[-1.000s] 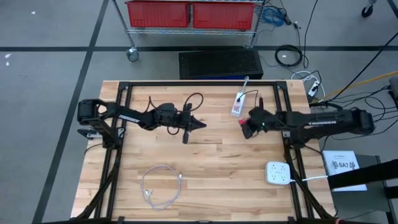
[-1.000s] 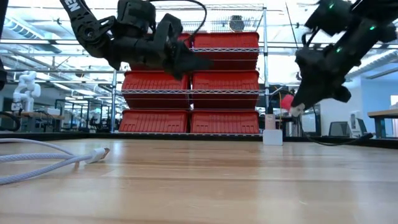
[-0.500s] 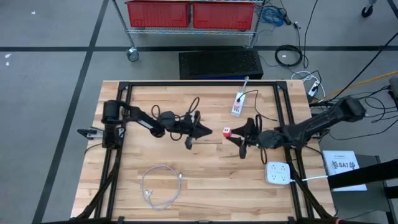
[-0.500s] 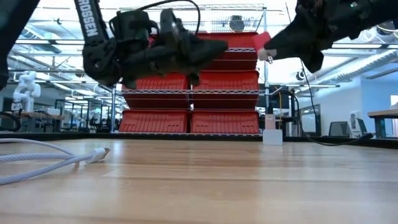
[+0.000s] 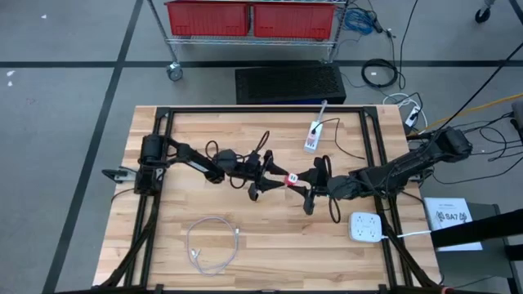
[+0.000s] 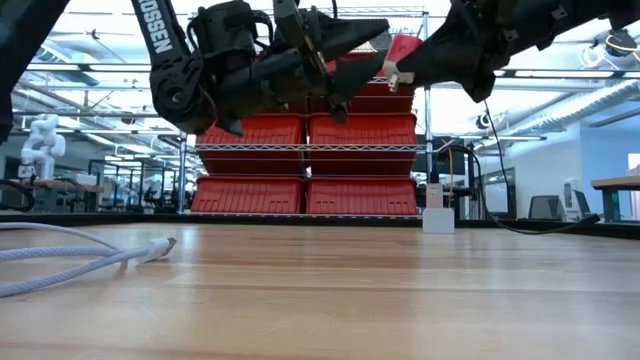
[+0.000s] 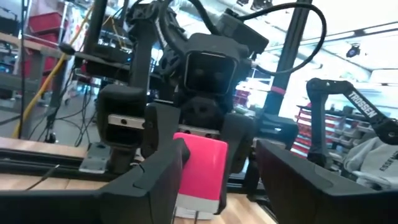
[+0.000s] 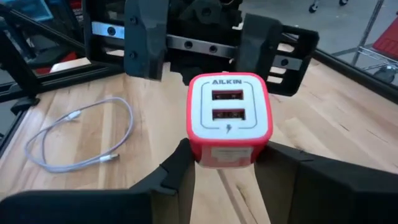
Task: Insert USB
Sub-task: Insert the orange charger adapter into the bottom right white square outlet extension
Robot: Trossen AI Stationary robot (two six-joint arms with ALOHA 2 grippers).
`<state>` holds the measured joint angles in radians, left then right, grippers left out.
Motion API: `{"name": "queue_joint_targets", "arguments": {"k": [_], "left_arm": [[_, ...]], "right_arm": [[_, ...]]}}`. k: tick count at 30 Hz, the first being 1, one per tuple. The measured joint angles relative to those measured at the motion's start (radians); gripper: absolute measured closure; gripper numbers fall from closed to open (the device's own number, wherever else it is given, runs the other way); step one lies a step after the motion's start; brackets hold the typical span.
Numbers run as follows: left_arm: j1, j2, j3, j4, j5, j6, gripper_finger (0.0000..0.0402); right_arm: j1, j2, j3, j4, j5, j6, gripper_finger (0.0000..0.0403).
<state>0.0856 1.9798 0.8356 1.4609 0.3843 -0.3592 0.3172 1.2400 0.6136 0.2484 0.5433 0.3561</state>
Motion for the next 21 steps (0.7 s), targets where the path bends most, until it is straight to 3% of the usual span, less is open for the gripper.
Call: {"name": "queue_joint_targets", "arguments": {"k": [6,21], "left_arm": [[0.001,0.004,0.000,-0.096,-0.008,0.019,0.0187],[0.002,0.003,0.038,-0.105,0.052,0.025,0.0187]], "right_arm": [[-0.002,-0.001,0.004,0.035,-0.030,-0.003,0.0290],[-0.001,-0.003,0.006,0.026,-0.077,0.045,0.0290]]}}
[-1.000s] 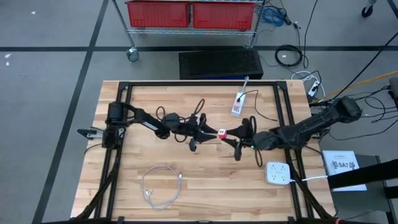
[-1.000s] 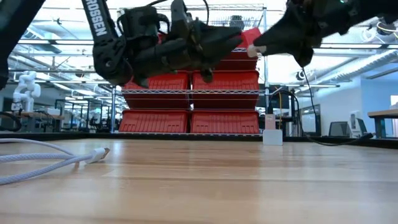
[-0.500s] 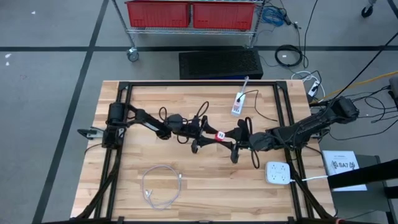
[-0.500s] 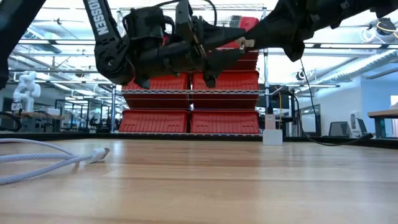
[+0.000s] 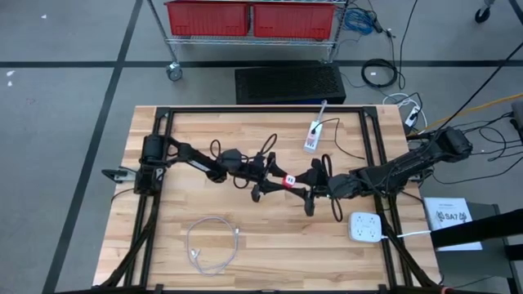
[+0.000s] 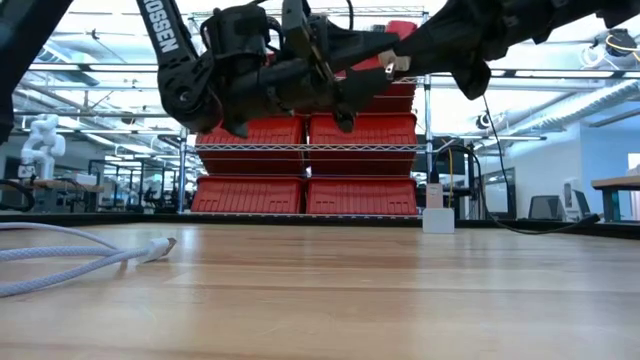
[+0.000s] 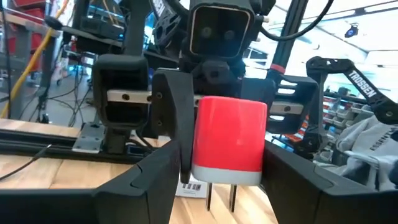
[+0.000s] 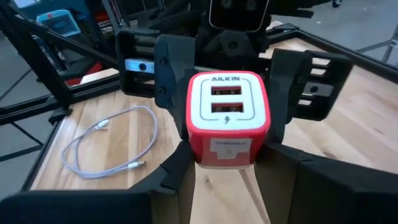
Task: Insert USB
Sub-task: Insert the orange charger adapter into the bottom right white square outlet extension
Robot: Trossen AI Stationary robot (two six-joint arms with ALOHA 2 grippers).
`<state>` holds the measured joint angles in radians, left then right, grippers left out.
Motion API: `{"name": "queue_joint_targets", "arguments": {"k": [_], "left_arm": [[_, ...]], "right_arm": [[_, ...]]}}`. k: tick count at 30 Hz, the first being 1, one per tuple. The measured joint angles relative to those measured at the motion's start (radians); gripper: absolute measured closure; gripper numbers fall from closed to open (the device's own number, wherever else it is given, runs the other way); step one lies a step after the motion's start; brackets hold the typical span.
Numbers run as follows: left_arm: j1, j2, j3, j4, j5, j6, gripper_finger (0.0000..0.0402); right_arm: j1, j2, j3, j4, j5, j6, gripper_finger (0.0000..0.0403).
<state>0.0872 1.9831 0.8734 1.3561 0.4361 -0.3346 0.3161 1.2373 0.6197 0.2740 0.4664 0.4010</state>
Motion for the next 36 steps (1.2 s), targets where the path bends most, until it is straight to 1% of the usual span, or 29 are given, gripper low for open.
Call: {"name": "queue_joint_targets", "arguments": {"k": [4,15,17,21,29,33,36], "left_arm": [[0.001,0.001,0.023,-0.049,0.052,0.001,0.0187],[0.000,-0.003,0.032,-0.091,0.080,-0.005,0.0190],[0.000,-0.004,0.032,-0.091,0.080,-0.003,0.0202],[0.001,-0.004,0.032,-0.090,0.082,0.003,0.0253],[0.000,-0.004,0.032,-0.088,0.081,0.033,0.0256],[0.006,-0.014,0.036,-0.047,0.087,0.032,0.0256],[0.015,-0.011,0.034,-0.034,0.104,0.016,0.0256]], "right_arm": [[0.001,0.000,0.000,-0.016,-0.007,0.012,0.0290],[0.000,-0.001,0.001,-0.060,-0.055,0.076,0.0290],[0.000,-0.001,0.001,-0.065,-0.054,0.085,0.0290],[0.000,0.000,0.001,-0.088,-0.056,0.122,0.0290],[-0.001,0.000,0.001,-0.110,-0.078,0.165,0.0247],[0.000,-0.011,-0.006,-0.148,-0.111,0.165,0.0238],[0.006,-0.062,-0.003,-0.145,-0.145,0.183,0.0237]]}}
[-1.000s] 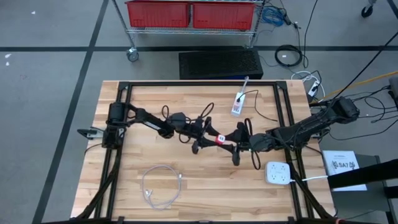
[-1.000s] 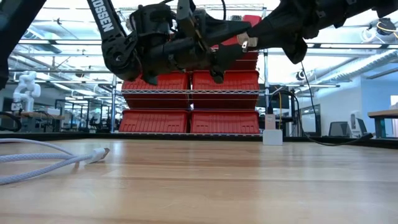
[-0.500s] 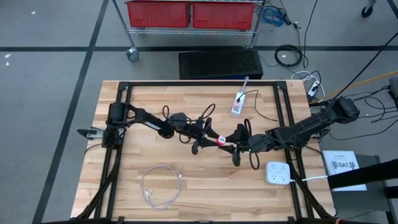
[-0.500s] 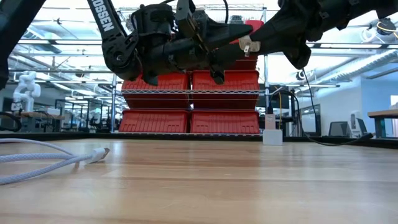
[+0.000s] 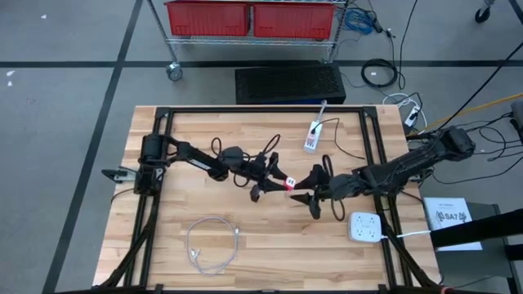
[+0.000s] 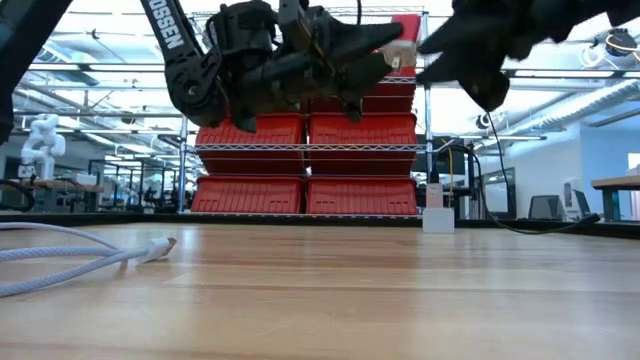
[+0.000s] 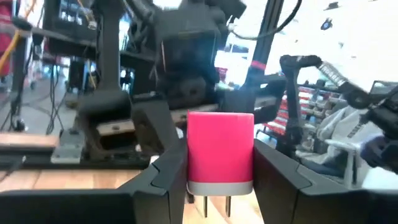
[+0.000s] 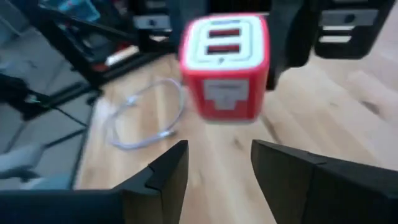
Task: Insert USB
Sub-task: Insert the orange charger adapter into the bottom right white square outlet extension
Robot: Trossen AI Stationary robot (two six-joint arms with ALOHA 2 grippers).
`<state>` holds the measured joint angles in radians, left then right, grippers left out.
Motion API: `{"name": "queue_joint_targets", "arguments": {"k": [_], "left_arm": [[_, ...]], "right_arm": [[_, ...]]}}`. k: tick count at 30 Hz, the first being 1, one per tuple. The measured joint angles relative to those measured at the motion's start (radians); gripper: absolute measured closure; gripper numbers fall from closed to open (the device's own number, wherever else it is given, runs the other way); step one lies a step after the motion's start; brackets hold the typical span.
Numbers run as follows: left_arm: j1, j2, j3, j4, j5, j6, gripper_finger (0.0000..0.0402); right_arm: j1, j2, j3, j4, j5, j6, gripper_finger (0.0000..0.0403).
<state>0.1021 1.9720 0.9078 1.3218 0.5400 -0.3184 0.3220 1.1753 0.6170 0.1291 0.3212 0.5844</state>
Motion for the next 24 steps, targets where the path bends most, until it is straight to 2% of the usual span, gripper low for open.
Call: {"name": "queue_joint_targets", "arguments": {"k": [2,4,7,9,12,17,21,24], "left_arm": [[0.010,0.000,0.000,0.021,0.009,-0.014,0.0256],[0.018,-0.006,-0.004,0.012,0.014,-0.016,0.0256],[0.027,-0.009,-0.025,0.012,0.017,-0.010,0.0256],[0.033,-0.024,-0.044,0.006,0.018,-0.007,0.0256],[0.039,-0.029,-0.067,0.007,0.016,0.011,0.0256],[0.044,-0.036,-0.100,-0.004,0.011,0.045,0.0256],[0.049,-0.047,-0.122,-0.039,0.010,0.060,0.0256],[0.051,-0.066,-0.128,-0.080,0.009,0.092,0.0256]], "right_arm": [[0.014,-0.047,0.001,-0.060,-0.011,0.009,0.0236],[0.037,-0.097,0.025,-0.203,-0.006,0.044,0.0236],[0.082,-0.143,0.085,-0.560,0.011,0.192,0.0248],[0.122,-0.142,0.124,-0.797,0.004,0.320,0.0267],[0.203,-0.131,0.159,-1.028,-0.089,0.489,0.0312],[0.370,-0.069,0.160,-1.177,-0.302,0.687,0.0393],[0.489,-0.014,0.160,-1.180,-0.449,0.895,0.0395],[0.549,0.023,0.160,-1.167,-0.501,1.080,0.0401]]}}
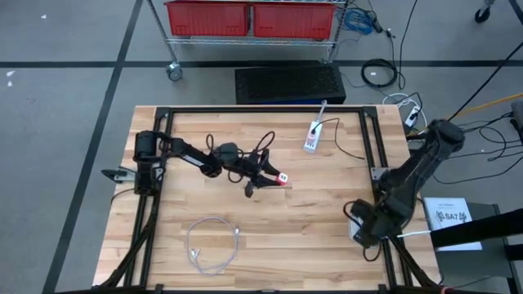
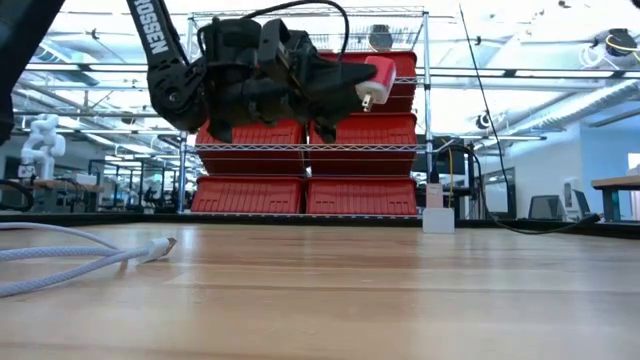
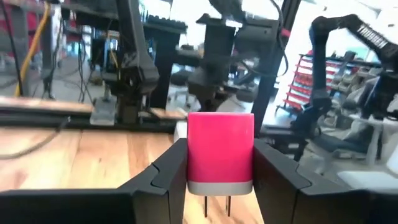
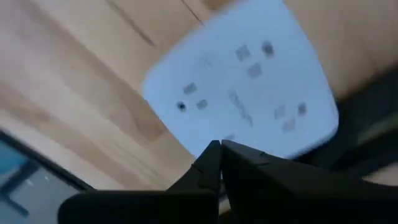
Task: Insert USB
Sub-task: Insert the orange charger adapter into the bottom right white square outlet extension
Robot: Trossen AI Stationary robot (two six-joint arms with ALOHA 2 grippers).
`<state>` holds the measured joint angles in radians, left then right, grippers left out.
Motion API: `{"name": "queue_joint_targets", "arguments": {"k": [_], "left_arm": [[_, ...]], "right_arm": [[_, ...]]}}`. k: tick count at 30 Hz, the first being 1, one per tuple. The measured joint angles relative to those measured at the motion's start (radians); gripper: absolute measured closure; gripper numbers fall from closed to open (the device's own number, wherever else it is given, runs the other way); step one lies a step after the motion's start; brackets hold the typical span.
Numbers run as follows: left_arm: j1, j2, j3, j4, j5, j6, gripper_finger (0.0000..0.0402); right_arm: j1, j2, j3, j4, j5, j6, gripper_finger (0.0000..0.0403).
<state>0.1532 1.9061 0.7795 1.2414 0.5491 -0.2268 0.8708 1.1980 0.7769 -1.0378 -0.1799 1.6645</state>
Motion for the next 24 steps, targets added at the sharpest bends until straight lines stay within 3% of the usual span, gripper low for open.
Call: {"name": "queue_joint_targets", "arguments": {"k": [4,11,17,21,24], "left_arm": [[0.002,-0.048,0.000,-0.121,-0.008,0.071,0.0256],[0.003,-0.153,0.000,-0.282,-0.025,0.170,0.0256],[0.006,-0.203,-0.001,-0.374,-0.034,0.209,0.0256],[0.005,-0.204,-0.002,-0.376,-0.030,0.209,0.0256],[0.005,-0.204,-0.002,-0.377,-0.029,0.208,0.0256]], "right_arm": [[0.007,0.052,-0.010,0.044,-0.014,0.177,0.0402],[-0.085,0.153,-0.108,0.321,-0.125,0.217,0.0402],[-0.226,0.194,-0.109,0.376,-0.173,0.002,0.0402],[-0.315,0.195,-0.108,0.436,-0.089,-0.170,0.0402],[-0.370,0.198,-0.108,0.518,0.031,-0.301,0.0402]]}}
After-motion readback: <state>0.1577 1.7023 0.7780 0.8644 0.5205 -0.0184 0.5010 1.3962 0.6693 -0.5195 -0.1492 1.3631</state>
